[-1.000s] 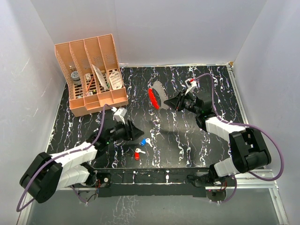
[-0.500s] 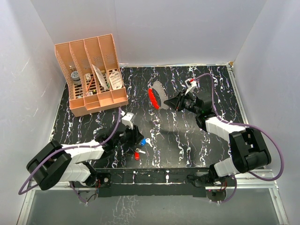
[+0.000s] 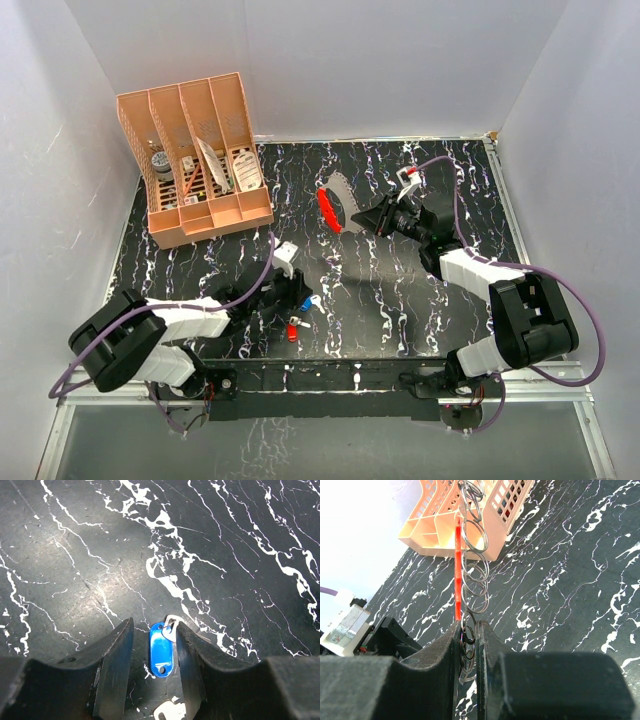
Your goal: Put the keys on the keyring
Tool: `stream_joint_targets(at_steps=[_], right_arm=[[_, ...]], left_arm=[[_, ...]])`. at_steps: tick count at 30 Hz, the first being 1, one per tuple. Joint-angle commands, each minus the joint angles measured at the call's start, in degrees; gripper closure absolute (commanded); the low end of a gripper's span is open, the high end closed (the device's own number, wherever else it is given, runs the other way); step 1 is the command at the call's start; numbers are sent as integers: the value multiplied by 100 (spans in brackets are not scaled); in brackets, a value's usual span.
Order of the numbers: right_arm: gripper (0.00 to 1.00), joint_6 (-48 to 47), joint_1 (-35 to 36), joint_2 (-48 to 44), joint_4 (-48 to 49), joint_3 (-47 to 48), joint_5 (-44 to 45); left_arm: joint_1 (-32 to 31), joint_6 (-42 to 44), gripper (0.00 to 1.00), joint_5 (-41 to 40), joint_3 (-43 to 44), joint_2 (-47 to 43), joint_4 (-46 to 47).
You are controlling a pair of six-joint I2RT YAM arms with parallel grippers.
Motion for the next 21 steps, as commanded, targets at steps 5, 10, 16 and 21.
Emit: stream_joint_targets(at_steps=[5, 10, 16, 21], right_arm=[[100, -5, -79, -86, 509, 132, -125], [100, 17, -96, -56, 566, 120, -171], [100, 38, -114, -25, 584, 120, -214], [100, 43, -133, -17, 597, 95, -223]], left_arm=[[-101, 371, 68, 363, 16, 142, 502], [-130, 422, 70, 493, 31, 340, 608], [-179, 517, 68, 499, 67, 478, 585], [-202, 573, 67, 466, 52, 515, 616]])
